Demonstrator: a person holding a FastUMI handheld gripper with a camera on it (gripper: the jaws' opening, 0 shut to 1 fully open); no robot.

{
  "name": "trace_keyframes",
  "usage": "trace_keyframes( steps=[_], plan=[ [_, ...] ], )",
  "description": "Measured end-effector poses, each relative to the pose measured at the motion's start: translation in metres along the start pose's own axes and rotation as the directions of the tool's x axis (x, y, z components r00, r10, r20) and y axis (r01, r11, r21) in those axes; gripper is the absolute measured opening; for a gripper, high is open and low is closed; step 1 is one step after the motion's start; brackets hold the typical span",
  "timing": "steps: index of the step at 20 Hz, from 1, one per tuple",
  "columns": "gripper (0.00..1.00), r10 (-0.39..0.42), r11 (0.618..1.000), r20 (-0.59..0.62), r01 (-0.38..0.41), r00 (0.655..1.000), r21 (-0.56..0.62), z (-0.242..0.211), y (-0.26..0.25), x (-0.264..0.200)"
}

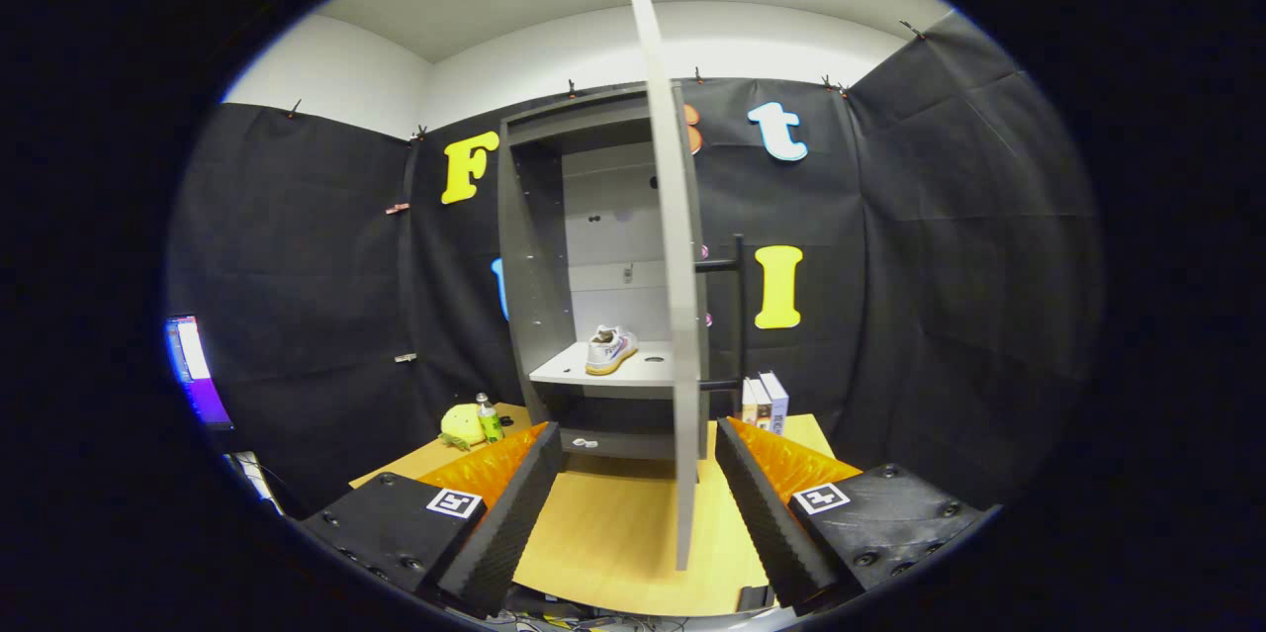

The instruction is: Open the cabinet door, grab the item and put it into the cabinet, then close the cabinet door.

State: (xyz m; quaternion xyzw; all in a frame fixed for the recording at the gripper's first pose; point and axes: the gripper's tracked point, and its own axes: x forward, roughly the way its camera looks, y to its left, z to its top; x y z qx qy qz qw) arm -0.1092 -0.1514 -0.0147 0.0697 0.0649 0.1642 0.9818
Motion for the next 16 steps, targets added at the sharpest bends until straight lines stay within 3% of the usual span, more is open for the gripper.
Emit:
trace_keyframes(
  steps=[11,16],
  plan=[
    [0.98,-0.161,0.987,0.065,0.161,0.985,0.017,0.043,-0.106,0.049],
    [0.98,-0.183,0.983,0.066,0.182,0.981,0.024,0.052,-0.124,0.077]
  ],
)
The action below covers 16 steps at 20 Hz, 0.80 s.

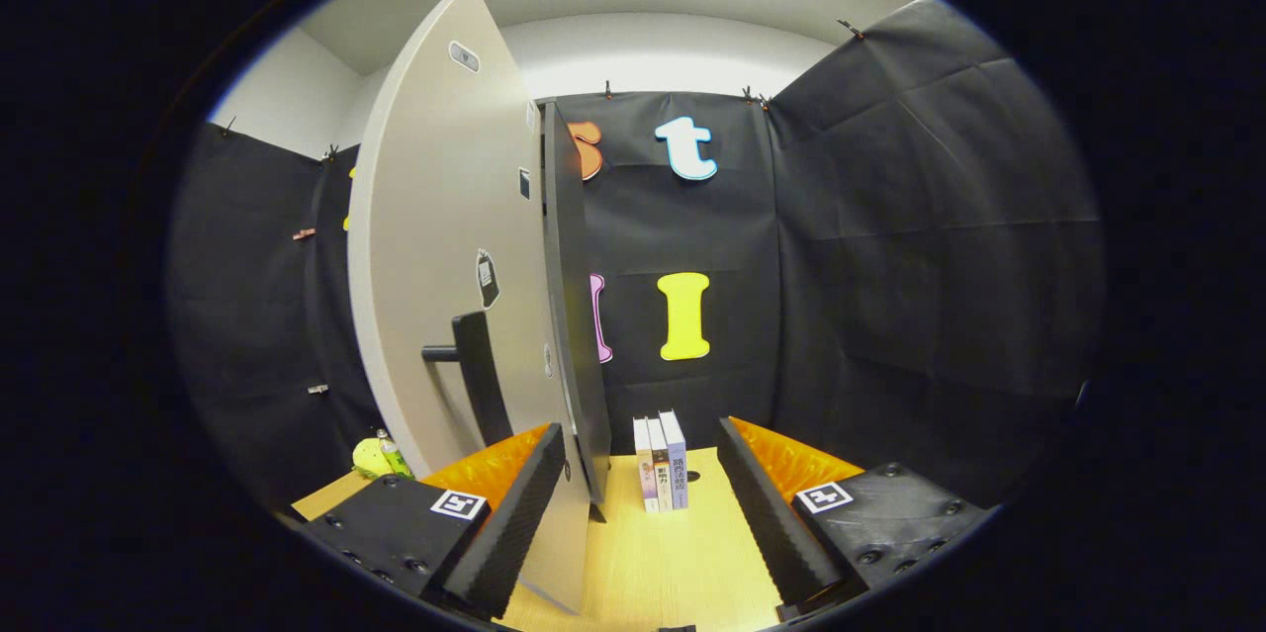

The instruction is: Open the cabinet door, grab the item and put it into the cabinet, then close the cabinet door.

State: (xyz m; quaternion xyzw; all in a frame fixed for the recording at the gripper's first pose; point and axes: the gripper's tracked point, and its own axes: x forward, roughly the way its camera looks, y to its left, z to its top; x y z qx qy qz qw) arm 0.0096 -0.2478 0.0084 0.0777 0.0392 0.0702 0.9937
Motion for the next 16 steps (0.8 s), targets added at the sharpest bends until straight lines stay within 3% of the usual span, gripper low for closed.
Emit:
trace_keyframes(
  steps=[3,12,16],
  plan=[
    [0.98,0.011,1.000,-0.012,-0.012,1.000,-0.027,-0.004,0.008,0.015],
    [0.97,-0.077,0.994,0.047,0.080,0.996,-0.079,0.004,0.022,0.014],
    [0.97,-0.025,0.998,0.012,0.026,1.000,-0.063,-0.007,0.068,0.012]
  ],
)
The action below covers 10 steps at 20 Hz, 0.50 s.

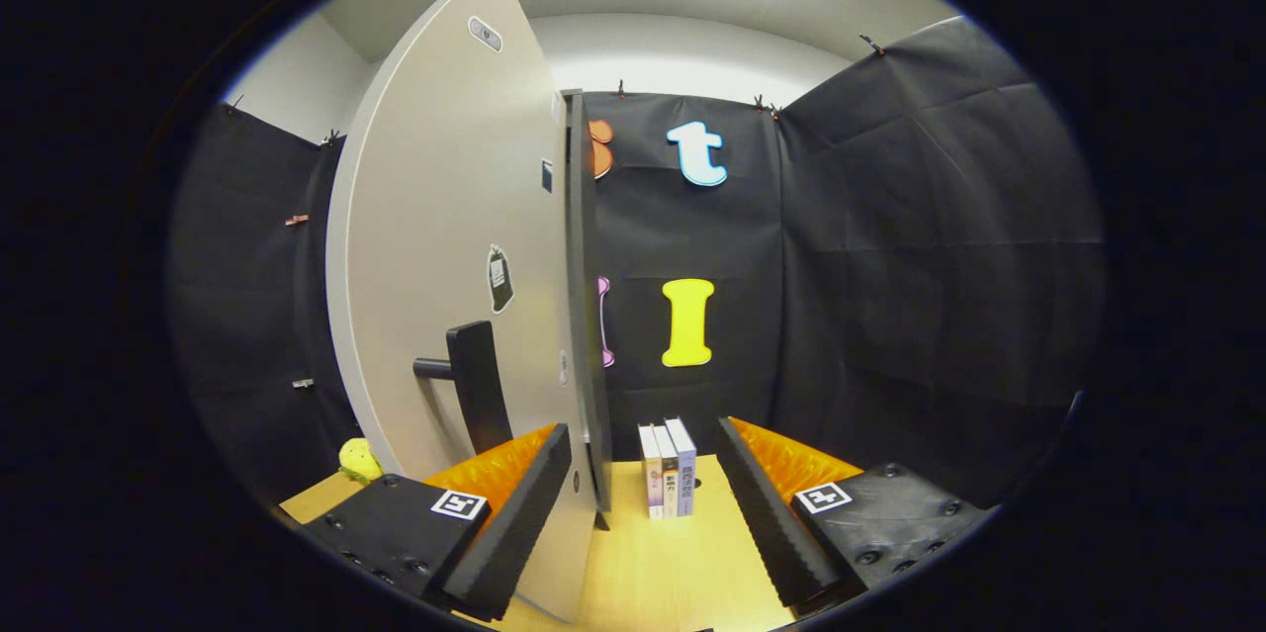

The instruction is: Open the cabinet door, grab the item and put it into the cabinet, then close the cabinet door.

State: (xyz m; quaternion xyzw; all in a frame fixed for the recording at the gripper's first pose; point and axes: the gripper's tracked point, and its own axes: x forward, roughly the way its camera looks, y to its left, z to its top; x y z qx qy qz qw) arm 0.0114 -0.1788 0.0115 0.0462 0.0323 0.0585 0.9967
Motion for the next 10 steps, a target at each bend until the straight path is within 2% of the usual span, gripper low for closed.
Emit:
trace_keyframes(
  steps=[6,10],
  plan=[
    [0.97,0.064,0.998,-0.022,-0.064,0.998,-0.012,-0.005,0.083,0.012],
    [0.97,0.064,0.998,-0.012,-0.065,0.998,-0.028,-0.004,0.127,0.025]
  ],
)
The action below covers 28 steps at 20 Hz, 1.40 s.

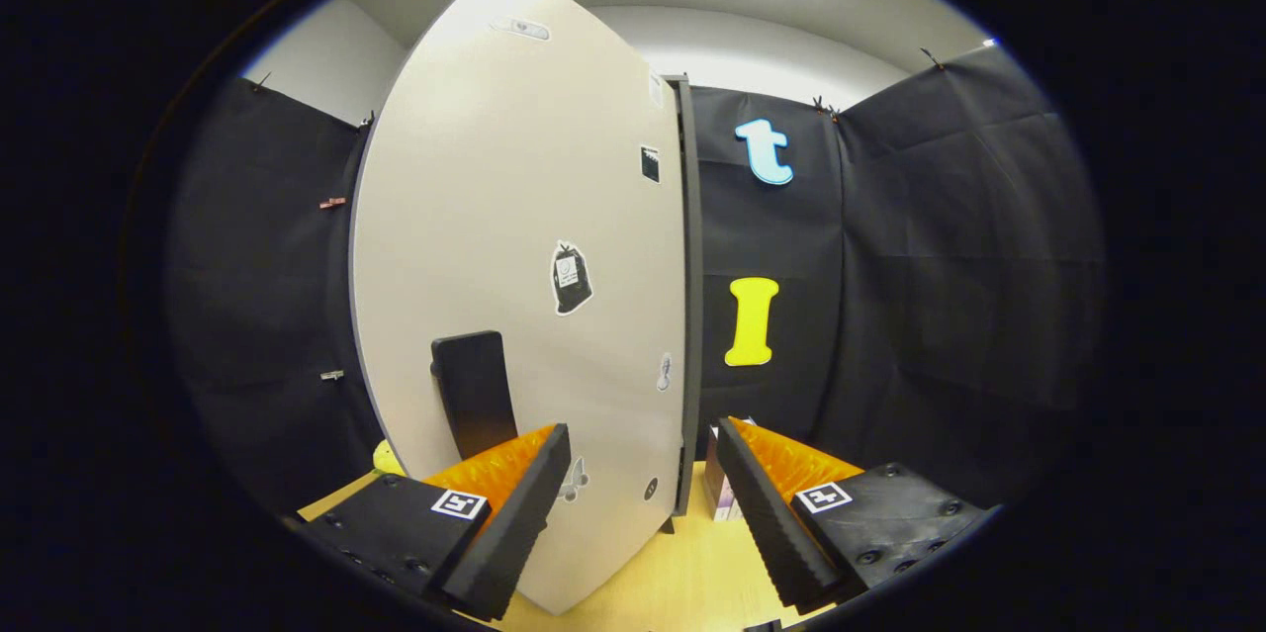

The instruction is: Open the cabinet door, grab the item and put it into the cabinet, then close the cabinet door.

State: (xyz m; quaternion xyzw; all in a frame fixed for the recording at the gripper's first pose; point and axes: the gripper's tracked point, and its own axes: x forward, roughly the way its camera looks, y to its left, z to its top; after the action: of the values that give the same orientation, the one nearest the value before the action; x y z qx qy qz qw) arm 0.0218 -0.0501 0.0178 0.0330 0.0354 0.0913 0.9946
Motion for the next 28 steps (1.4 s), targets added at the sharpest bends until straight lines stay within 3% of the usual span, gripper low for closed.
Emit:
trace_keyframes(
  steps=[11,18,28],
  plan=[
    [0.98,0.057,0.998,-0.065,-0.057,0.996,0.015,-0.034,0.136,0.069],
    [0.98,0.030,0.999,-0.092,-0.026,0.995,0.041,-0.049,0.123,0.066],
    [0.97,0.111,0.993,-0.030,-0.110,0.993,0.049,-0.020,0.078,0.071]
  ],
)
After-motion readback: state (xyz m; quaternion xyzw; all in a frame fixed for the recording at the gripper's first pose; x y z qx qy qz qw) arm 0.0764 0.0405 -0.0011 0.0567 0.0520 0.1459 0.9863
